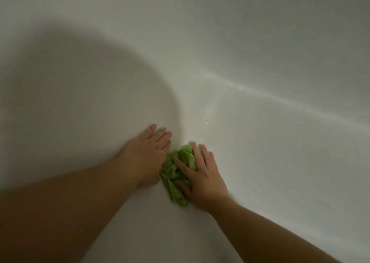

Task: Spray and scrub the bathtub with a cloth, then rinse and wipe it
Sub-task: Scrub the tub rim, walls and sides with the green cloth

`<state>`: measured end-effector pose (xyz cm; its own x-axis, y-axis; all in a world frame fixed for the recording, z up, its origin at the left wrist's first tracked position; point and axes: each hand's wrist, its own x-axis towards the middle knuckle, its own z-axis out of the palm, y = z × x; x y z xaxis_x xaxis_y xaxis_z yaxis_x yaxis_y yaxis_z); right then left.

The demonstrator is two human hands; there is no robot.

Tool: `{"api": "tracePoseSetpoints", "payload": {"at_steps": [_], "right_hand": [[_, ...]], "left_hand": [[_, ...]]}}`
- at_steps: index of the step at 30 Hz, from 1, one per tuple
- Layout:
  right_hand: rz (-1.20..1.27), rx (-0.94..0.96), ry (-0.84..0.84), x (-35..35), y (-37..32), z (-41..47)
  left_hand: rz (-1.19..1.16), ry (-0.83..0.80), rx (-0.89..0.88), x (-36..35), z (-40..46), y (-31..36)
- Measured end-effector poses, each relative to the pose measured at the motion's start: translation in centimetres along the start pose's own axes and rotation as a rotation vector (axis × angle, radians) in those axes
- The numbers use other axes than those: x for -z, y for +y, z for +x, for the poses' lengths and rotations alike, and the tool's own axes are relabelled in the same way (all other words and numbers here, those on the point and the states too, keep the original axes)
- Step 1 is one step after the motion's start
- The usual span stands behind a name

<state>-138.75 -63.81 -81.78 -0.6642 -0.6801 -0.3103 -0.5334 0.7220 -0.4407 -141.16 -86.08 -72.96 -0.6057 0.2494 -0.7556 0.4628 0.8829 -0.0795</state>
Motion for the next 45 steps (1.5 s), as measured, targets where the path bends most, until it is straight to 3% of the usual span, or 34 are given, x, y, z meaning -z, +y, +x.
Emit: {"api": "tracePoseSetpoints", "payload": {"at_steps": [4, 6, 9, 11, 14, 18, 21, 23, 25, 27, 29, 32, 35, 39, 41, 45], "right_hand": [[-0.228, 0.164, -0.008, 2.5, 6.0, 7.7], [-0.289, 0.039, 0.104, 6.0, 9.0, 12.6], [-0.246, -0.249, 0.103, 11.2, 12.3, 17.6], [-0.207, -0.293, 0.137, 11.7, 12.4, 17.5], [-0.176, -0.113, 0.087, 7.6, 9.5, 11.8], [-0.242, 0.159, -0.198, 2.8, 5.5, 1.8], [-0.344, 0.282, -0.206, 2.6, 8.0, 1.8], [-0.388, 0.205, -0.069, 4.4, 11.8, 5.7], [-0.364, -0.010, 0.065, 8.4, 15.6, 10.3], [-0.335, -0.242, 0.061, 12.1, 17.7, 12.9], [-0.274, -0.312, 0.066, 12.4, 17.3, 12.5], [-0.155, -0.163, 0.086, 7.6, 13.5, 6.9], [-0.150, 0.056, -0.081, 2.2, 8.9, -1.9], [-0.190, 0.207, -0.172, 1.5, 10.0, -3.7], [-0.250, 0.134, -0.087, 3.3, 13.6, 0.3], [-0.237, -0.257, 0.071, 11.1, 20.3, 7.8]], "left_hand": [[0.041, 0.074, 0.030, -0.9, 2.1, -0.5], [0.041, 0.100, 0.036, -1.4, 2.5, -0.4], [0.023, 0.146, 0.044, -2.0, 3.3, 0.0], [0.009, 0.175, 0.049, -2.4, 3.8, 0.2], [-0.029, 0.206, 0.056, -2.7, 4.2, 0.3], [-0.056, 0.174, 0.036, -2.9, 4.0, 1.0], [-0.079, 0.160, 0.024, -3.1, 4.1, 1.7], [-0.084, 0.174, 0.012, -3.3, 4.3, 1.9], [-0.080, 0.173, 0.000, -3.5, 4.6, 2.1], [-0.076, 0.167, -0.004, -3.5, 4.9, 2.4], [-0.095, 0.155, -0.005, -3.3, 5.1, 2.7], [-0.157, 0.154, -0.014, -3.3, 4.8, 3.4], [-0.200, 0.106, -0.045, -3.7, 4.2, 4.7], [-0.237, 0.107, -0.052, -4.0, 4.8, 5.8], [-0.232, 0.113, -0.060, -4.1, 5.5, 5.8], [-0.215, 0.116, -0.055, -4.3, 6.3, 6.2]]}}
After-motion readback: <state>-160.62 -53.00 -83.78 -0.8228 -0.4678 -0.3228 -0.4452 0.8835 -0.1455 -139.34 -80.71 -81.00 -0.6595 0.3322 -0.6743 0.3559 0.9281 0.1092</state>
